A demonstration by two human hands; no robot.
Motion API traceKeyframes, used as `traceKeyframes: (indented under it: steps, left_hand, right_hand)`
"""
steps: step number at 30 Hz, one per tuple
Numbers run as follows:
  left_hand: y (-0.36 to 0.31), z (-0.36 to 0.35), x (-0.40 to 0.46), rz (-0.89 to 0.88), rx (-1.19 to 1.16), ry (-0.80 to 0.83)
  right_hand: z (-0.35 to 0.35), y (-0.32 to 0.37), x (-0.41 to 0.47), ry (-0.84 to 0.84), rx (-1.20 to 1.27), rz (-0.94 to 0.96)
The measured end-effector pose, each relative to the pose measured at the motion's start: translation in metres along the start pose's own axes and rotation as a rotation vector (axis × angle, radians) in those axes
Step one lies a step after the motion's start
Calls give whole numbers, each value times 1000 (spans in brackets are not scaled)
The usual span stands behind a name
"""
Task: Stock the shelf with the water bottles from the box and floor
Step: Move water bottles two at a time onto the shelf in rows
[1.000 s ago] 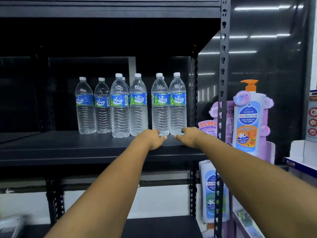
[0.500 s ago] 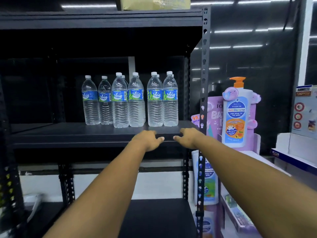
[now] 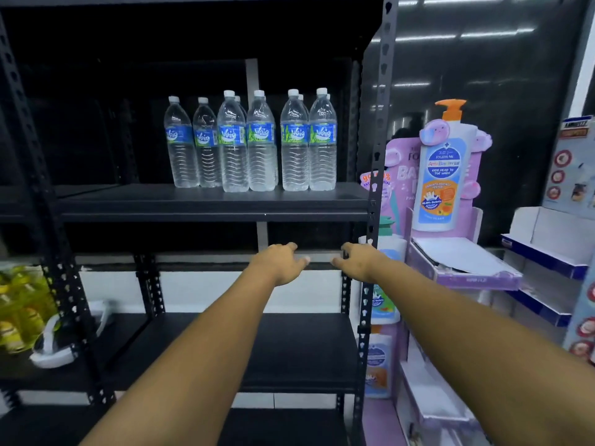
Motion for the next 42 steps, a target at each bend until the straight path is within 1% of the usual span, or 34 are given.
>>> traceKeyframes:
  steps: [5, 10, 18, 24, 29, 33, 37, 42]
  left_hand:
    - [21, -26, -22, 25, -17, 30]
    - [45, -47, -42, -2, -47, 56]
    - [91, -87, -79, -22, -106, 124]
    - [109, -135, -108, -37, -108, 195]
    - [118, -181, -128, -6, -120, 223]
    - [123, -219, -137, 34, -149, 251]
    - [124, -260, -140, 85, -172, 268]
    - [125, -322, -142, 102, -195, 249]
  right_hand:
    - [-40, 3, -16, 40, 19, -6]
    - [-79, 13, -28, 85, -2, -30]
    - [-140, 32, -61, 123, 34, -77]
    - [-188, 37, -91, 165, 6, -105]
    - [-228, 22, -103, 224, 44, -151]
    - [-258, 9, -105, 249, 5, -100]
    - [-299, -11, -103, 300, 17, -52]
    - [-356, -43, -99, 294, 3, -23]
Point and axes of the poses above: each hand's wrist, its own x-axis towards the middle knuckle, its own z-axis out of the back of the hand, y = z × x, the point moved 5 cm from there along x, towards the middle knuckle, and after that the axes turned 2 degrees about -z, right-handed, at the moved point
